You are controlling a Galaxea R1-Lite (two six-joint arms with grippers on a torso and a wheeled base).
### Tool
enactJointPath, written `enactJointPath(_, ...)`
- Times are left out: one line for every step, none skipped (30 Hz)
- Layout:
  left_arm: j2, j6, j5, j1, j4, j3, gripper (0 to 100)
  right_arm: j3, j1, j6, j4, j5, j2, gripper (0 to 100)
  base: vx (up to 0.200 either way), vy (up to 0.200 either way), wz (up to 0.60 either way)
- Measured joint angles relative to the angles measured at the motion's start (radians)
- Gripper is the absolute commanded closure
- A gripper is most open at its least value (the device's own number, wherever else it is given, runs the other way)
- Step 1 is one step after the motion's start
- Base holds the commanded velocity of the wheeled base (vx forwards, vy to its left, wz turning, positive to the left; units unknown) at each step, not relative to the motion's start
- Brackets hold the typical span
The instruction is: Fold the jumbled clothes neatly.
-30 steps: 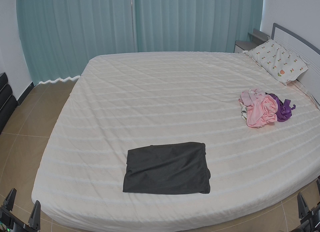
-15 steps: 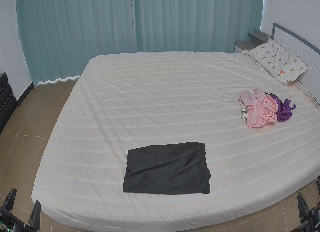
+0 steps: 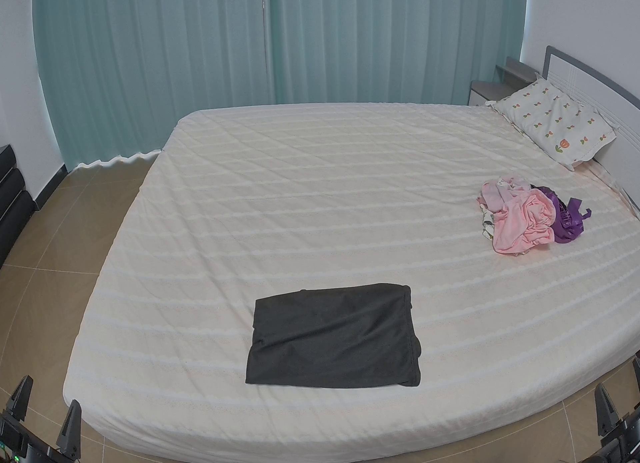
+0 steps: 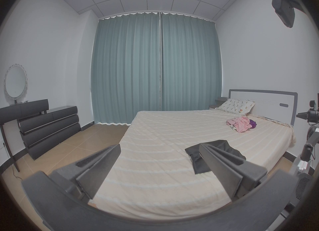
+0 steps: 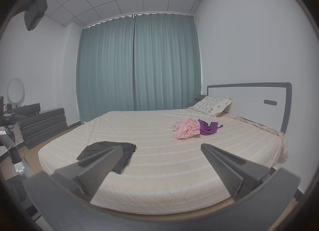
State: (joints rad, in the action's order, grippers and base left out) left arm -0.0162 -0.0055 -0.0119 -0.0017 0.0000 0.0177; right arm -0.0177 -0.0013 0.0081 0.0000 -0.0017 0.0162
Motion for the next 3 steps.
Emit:
enactJointPath(0.000, 0.000, 0.000, 0.000, 0.000, 0.000, 0, 0.000, 0.000, 0.000, 0.000, 0.000, 0.000, 0, 0.000, 0.000, 0.00)
enactJointPath(0.000, 0.000, 0.000, 0.000, 0.000, 0.000, 0, 0.000, 0.000, 0.000, 0.000, 0.000, 0.000, 0, 0.000, 0.000, 0.00)
enactJointPath(0.000, 0.000, 0.000, 0.000, 0.000, 0.000, 0, 0.000, 0.000, 0.001, 0.000, 0.000, 0.000, 0, 0.000, 0.000, 0.00)
